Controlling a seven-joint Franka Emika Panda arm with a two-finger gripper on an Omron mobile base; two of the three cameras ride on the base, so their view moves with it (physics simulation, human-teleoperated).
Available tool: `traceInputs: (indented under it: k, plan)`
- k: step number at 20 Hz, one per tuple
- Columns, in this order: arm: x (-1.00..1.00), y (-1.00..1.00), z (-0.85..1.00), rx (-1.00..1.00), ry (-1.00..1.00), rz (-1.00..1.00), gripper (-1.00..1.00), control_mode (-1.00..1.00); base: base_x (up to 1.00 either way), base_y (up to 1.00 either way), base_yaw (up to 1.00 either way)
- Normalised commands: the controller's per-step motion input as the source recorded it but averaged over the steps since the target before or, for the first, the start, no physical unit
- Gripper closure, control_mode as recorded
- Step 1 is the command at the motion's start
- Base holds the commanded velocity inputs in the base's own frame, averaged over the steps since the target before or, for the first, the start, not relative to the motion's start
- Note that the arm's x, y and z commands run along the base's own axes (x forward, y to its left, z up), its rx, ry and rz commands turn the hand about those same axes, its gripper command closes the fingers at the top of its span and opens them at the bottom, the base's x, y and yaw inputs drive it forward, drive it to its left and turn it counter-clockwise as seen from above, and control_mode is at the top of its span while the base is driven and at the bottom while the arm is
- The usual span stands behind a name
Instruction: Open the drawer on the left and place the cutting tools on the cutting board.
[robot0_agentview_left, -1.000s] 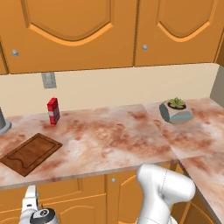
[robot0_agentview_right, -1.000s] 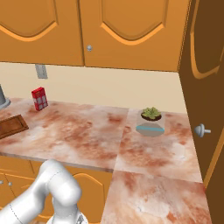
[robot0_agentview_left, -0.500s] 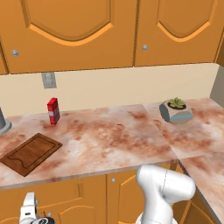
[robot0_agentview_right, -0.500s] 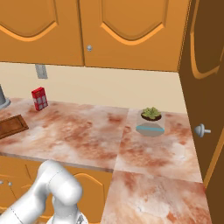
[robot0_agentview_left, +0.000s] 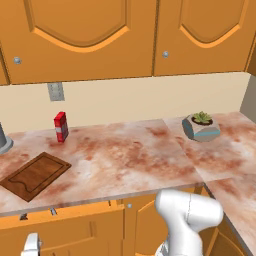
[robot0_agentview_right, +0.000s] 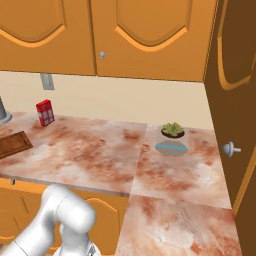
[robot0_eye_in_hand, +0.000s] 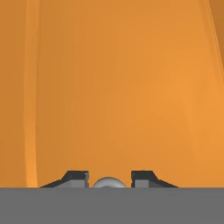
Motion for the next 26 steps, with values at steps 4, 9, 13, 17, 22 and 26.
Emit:
traceInputs:
  k: [4, 9, 13, 17, 22, 26]
  plan:
    - [-0.56, 0.00, -0.01, 0.00, 0.00, 0.00, 1.00, -1.00, 0.00, 0.00, 0.00]
    - [-0.55, 0.00, 0.00, 0.00, 0.00, 0.00, 1.00, -1.00, 0.00, 0.00, 0.00]
    - [-0.52, 0.00, -0.01, 0.00, 0.00, 0.00, 1.00, -1.00, 0.00, 0.00, 0.00]
    - [-0.47, 0.00, 0.00, 0.00, 0.00, 0.00, 1.00, -1.00, 0.00, 0.00, 0.00]
    - [-0.25, 0.00, 0.00, 0.00, 0.00, 0.00, 1.00, -1.00, 0.00, 0.00, 0.00]
    - [0.00, 0.00, 0.00, 0.00, 0.00, 0.00, -1.00, -1.00, 0.00, 0.00, 0.00]
